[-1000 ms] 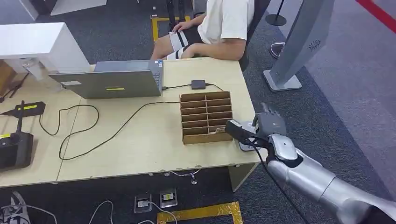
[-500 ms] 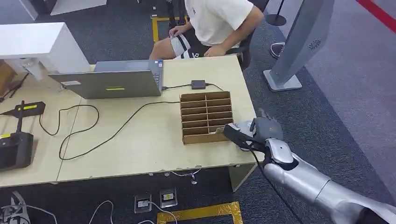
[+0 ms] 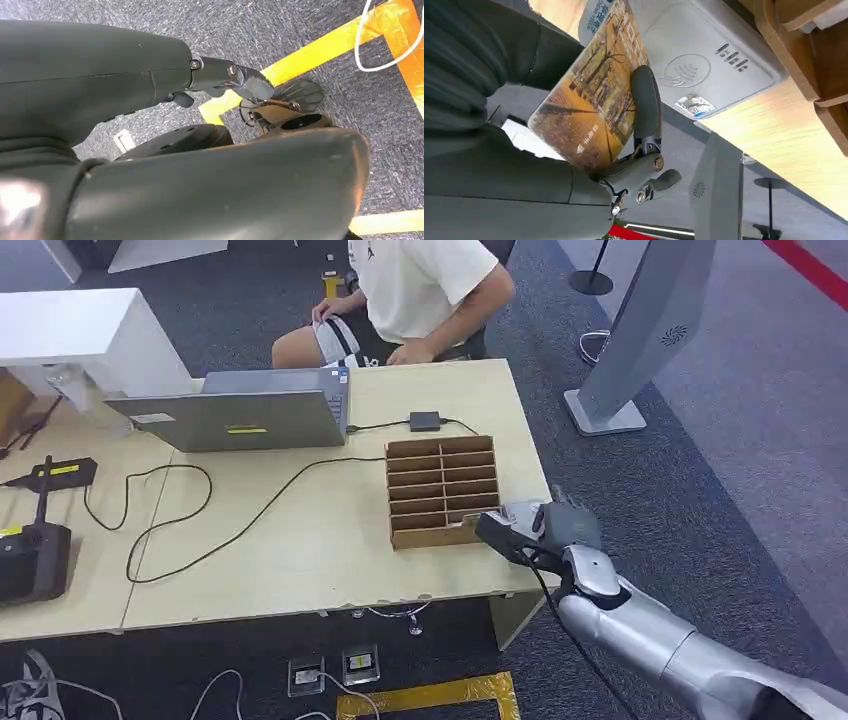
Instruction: Pass the card to the sensor for recognition and then transmit it.
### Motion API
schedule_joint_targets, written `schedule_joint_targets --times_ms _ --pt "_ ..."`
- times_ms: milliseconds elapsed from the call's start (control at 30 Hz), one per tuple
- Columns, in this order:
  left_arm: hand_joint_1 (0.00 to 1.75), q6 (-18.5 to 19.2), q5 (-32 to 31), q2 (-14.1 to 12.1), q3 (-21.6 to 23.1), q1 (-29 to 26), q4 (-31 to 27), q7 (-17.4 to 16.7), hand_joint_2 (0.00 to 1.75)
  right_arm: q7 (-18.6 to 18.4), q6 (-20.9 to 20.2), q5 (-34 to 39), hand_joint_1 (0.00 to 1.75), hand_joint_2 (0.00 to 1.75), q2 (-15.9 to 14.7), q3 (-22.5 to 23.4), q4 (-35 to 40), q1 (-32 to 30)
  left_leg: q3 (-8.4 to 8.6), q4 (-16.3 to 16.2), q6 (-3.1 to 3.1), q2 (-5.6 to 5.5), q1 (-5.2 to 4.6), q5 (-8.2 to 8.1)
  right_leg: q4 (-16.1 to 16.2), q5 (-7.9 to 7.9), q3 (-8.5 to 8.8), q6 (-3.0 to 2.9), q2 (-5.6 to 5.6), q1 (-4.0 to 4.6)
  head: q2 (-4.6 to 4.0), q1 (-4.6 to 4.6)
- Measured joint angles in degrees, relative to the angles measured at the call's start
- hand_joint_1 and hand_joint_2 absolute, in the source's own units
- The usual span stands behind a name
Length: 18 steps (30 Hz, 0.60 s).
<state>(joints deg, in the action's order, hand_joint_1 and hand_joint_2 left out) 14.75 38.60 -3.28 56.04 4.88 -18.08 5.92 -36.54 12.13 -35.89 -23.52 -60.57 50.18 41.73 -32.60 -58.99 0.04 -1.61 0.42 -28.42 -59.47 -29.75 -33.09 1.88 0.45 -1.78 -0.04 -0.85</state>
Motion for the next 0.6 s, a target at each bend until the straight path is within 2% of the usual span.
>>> schedule_joint_targets --times_ms 600 --pt "0.0 0.0 0.48 0.0 1.25 0.12 0.0 -0.02 0.0 0.28 0.94 1.38 1.75 1.75 1.13 0.0 -1.79 0.0 0.17 0.0 0.0 0.13 0.0 0.0 0.0 0.01 0.12 0.0 0.13 0.0 0.0 0.02"
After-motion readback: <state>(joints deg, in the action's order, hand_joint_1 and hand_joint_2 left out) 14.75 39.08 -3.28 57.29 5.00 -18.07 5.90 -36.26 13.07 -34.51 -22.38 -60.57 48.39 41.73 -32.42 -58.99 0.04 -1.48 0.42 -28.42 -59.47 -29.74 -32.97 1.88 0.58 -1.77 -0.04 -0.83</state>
